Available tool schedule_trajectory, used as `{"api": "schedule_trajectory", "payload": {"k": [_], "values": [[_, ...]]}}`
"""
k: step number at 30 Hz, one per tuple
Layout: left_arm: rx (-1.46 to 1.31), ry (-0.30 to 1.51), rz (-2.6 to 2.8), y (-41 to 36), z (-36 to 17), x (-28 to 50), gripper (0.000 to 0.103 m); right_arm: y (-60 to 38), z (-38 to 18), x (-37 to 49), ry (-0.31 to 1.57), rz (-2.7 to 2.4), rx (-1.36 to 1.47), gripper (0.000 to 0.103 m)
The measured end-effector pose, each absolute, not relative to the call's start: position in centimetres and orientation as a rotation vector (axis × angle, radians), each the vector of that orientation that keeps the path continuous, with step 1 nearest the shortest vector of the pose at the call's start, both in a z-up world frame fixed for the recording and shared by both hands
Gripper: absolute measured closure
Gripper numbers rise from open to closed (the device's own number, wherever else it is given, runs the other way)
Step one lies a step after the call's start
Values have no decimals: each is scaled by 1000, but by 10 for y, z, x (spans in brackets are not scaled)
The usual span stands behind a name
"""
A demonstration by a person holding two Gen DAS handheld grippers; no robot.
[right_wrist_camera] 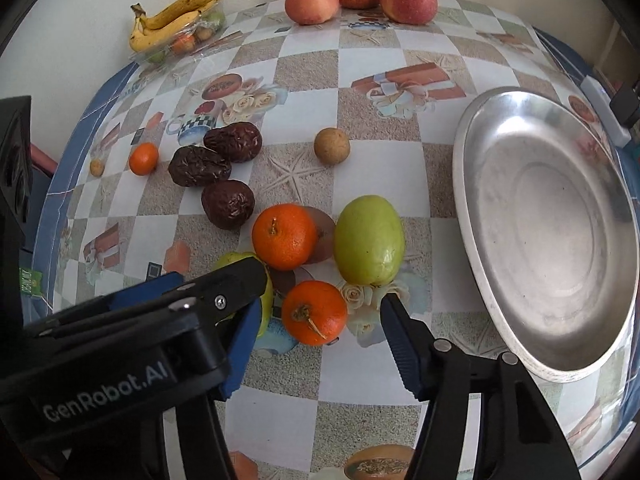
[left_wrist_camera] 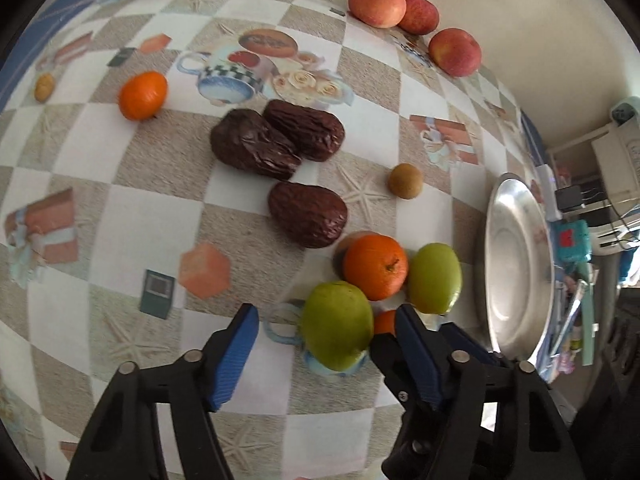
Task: Organize fruits
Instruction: 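Close the left tool on the green pear while the right tool closes on the tangerine, then carry both fruits over the steel plate and open both tools to drop them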
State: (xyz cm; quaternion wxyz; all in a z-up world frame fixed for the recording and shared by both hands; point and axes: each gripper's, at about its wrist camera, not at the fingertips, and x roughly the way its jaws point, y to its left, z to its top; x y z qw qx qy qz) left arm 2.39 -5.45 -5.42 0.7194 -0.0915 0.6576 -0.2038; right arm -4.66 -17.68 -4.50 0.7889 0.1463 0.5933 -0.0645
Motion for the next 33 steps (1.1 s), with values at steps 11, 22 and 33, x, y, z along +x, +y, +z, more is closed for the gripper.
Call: {"api": "schedule_trajectory", "payload": {"k": [11, 22, 33], "values": [[-299, 1472, -496, -54, -57, 21, 54, -178, -48, -48, 1292, -124, 361, 64], [-348, 1481, -471, -43, -59, 22, 63, -183, -47, -50, 1293, -125, 399, 69], [-416, 1397, -471, -23, -36, 25, 64, -201, -27, -61, 1205, -149, 497, 70]]}}
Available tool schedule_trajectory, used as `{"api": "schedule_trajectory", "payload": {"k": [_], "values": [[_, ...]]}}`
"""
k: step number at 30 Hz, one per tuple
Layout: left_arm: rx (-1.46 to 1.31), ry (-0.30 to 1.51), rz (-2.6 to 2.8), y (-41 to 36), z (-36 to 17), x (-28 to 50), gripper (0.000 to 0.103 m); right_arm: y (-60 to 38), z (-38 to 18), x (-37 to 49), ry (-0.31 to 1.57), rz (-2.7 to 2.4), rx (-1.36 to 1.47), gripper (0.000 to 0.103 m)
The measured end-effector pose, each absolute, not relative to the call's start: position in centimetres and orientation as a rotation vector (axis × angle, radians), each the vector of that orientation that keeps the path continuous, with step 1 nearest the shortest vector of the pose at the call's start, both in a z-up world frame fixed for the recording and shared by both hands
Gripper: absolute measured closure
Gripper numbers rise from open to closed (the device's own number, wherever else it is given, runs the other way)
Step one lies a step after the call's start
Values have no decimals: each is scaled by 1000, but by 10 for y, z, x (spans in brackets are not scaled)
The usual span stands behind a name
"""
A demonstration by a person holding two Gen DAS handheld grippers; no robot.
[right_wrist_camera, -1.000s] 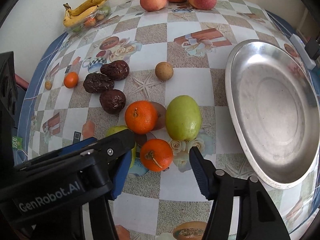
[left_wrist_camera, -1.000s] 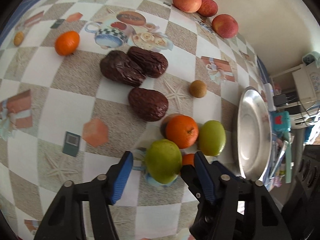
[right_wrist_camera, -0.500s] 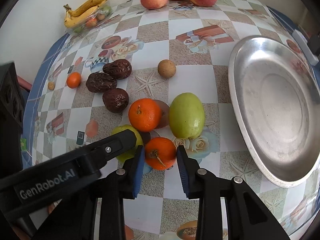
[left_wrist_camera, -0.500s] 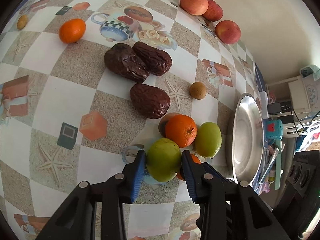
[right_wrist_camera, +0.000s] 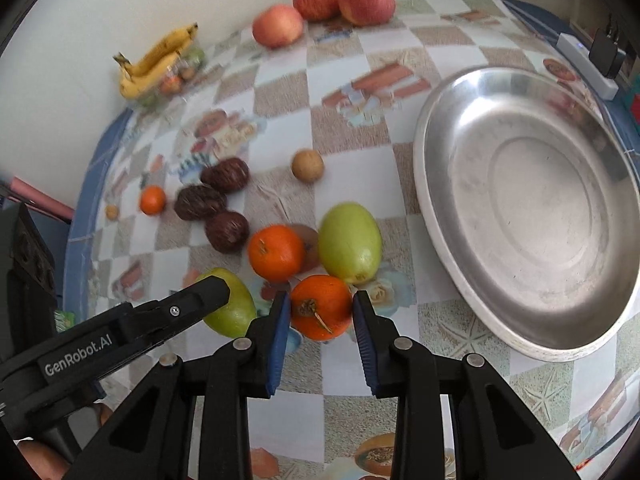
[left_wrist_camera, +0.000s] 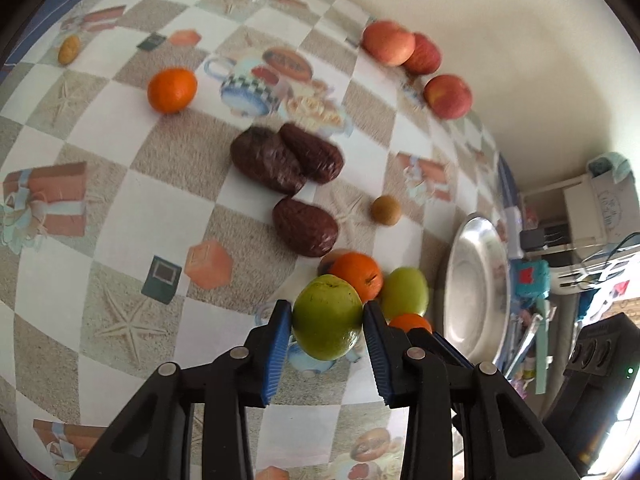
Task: Organize fruits
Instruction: 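Carry both fruits over the steel plate and open both tools to drop them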
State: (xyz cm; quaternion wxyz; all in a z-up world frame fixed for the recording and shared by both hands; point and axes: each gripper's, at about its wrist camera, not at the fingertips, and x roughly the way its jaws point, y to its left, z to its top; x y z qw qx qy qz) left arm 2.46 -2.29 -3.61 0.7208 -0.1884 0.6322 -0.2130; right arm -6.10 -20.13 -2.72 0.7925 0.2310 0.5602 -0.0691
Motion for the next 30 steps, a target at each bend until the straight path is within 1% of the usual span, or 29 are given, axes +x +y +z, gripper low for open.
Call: {"api": "schedule_trajectory", "payload": {"k": [6, 10, 14, 24, 30], "values": [[-391, 1363, -509, -34, -25, 26, 64, -209, -3, -65, 1126, -162, 491, 70], [-322, 1342, -575, -58, -18, 21, 64, -229, 3, -72, 1096, -228, 542, 70], [-241, 1318, -666, -91, -9, 12, 64, -251, 12, -83, 1060, -372, 506, 70], [-135, 1271, -808, -163, -3, -2, 64, -303, 11, -107, 1025, -534, 611, 70], [-159, 1308, -853, -186, -13, -1, 62, -322, 13, -117, 1014, -587, 626, 69]]}}
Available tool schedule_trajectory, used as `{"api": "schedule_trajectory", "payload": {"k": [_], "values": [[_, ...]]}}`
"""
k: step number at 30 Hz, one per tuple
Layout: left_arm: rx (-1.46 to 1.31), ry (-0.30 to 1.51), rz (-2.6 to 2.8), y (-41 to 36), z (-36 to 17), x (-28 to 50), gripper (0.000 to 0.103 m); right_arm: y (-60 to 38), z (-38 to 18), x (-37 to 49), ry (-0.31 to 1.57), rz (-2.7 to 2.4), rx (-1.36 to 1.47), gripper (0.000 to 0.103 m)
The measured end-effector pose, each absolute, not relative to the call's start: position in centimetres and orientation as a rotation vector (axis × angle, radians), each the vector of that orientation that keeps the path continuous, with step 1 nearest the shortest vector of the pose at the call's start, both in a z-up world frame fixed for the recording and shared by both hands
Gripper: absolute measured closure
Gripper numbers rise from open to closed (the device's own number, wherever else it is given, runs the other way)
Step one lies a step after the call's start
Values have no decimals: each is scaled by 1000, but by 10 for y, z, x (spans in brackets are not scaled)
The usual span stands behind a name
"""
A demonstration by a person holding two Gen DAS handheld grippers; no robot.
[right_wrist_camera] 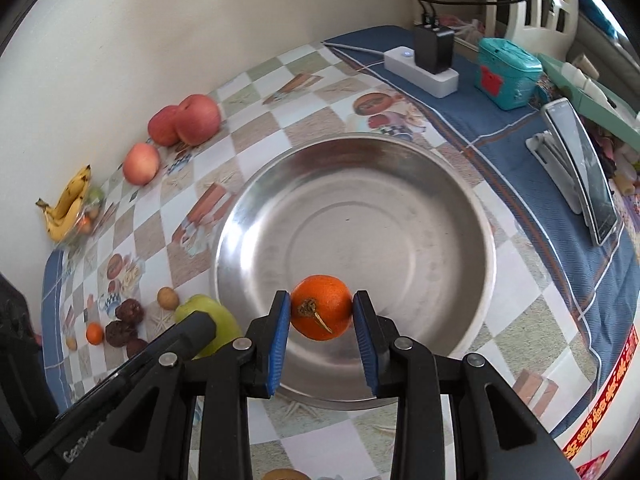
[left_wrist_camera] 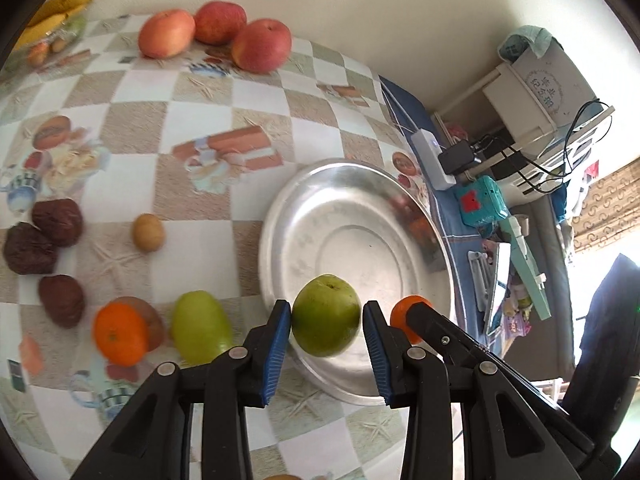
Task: Organize fruits
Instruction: 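Carry both fruits over the steel plate and open both tools to drop them, then withdraw both open tools from the plate back toward the fruit cluster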
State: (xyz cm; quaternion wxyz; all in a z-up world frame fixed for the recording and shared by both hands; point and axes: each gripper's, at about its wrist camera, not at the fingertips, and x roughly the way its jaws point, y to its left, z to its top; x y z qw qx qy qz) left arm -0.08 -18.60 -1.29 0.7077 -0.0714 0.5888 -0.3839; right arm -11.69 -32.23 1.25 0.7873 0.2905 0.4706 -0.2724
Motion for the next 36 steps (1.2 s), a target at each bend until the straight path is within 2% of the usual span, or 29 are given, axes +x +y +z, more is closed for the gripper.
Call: {"api": "schedule_trajectory", "payload": {"k": [10, 15, 20, 25, 28, 36], "values": [[-133, 1310, -778, -169, -13, 2, 61, -325, 9, -119, 1034, -609, 612, 69], [-70, 1299, -628, -139, -10, 12, 42, -318, 4, -114, 1065, -588, 582, 69], [-17, 1269, -422, -95, -8, 27, 29, -301, 3, -104, 1084, -544, 520, 68], [62, 1202, -215, -49, -6, 42, 15, -275, 3, -89, 1094, -449, 461, 68], [106, 1151, -116, -21, -2, 50, 3, -253, 4, -78, 1104, -382, 405, 68], [99, 1083, 49, 36, 11, 56, 1, -201, 11, -55, 1100, -267, 294, 68]]}}
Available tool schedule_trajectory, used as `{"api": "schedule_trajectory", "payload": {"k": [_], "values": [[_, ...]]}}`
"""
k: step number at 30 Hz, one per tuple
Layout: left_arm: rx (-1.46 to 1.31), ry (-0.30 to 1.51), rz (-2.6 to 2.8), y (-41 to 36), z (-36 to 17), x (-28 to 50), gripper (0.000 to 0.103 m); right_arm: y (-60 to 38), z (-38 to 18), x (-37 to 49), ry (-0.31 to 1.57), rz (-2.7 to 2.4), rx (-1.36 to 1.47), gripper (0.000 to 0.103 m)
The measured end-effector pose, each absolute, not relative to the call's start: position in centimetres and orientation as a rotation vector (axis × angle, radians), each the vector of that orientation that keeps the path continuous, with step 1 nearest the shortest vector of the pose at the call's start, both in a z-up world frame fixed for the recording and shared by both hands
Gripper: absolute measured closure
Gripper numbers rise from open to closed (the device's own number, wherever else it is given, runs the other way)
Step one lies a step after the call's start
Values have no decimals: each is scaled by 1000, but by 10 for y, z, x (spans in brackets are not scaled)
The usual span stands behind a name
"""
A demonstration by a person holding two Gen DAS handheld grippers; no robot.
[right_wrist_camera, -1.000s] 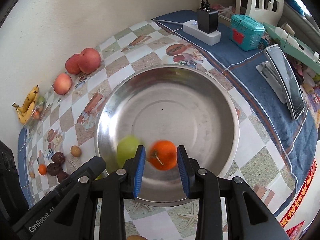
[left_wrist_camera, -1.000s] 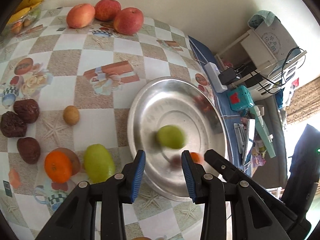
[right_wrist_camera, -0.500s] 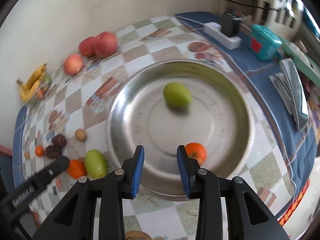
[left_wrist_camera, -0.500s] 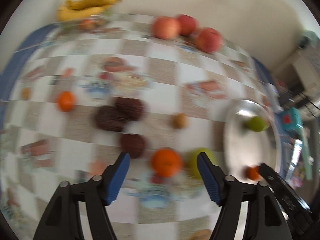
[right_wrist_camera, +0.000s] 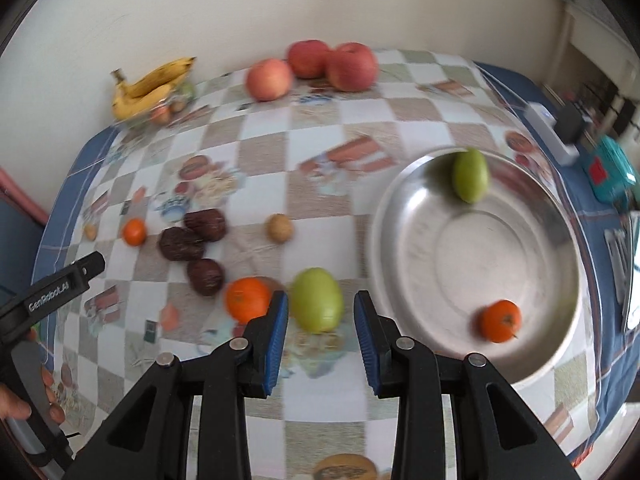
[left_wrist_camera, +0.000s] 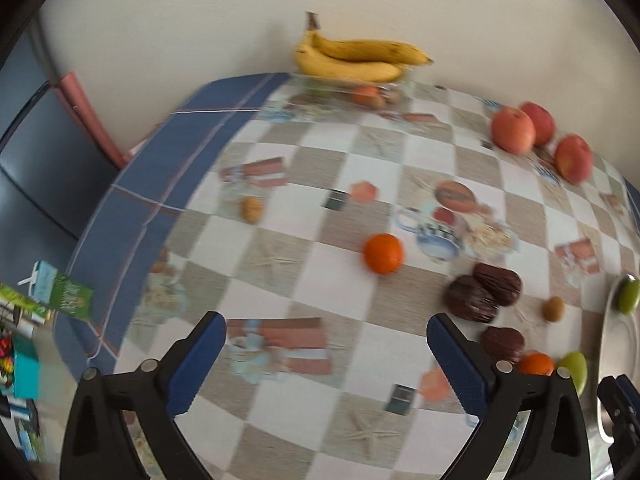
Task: Organize fruits
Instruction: 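Withdraw both open tools from the plate back toward the fruit cluster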
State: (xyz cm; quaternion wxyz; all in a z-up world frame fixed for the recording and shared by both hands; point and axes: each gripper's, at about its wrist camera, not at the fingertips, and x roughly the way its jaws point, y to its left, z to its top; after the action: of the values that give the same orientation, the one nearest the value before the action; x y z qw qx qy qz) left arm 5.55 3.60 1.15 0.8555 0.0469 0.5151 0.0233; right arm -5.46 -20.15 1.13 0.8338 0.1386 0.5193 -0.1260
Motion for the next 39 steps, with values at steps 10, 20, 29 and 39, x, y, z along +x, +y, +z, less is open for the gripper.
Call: {"api": "schedule_trajectory", "payload": {"k": [10, 20, 29, 39], "values": [[60, 1101, 50, 46, 9, 56, 0, -161, 15, -36, 1087, -197, 250, 68], [17, 1164, 2, 34, -18, 58, 0, -175, -8, -33, 1128, -248, 255, 4], [-72, 1116, -138, 16, -14, 57, 0, -189, -5, -39, 1094, -256, 282, 3], [-164, 1080, -272, -2, -11, 62, 0, -199, -7, -38, 1075, -245, 311, 3]]}}
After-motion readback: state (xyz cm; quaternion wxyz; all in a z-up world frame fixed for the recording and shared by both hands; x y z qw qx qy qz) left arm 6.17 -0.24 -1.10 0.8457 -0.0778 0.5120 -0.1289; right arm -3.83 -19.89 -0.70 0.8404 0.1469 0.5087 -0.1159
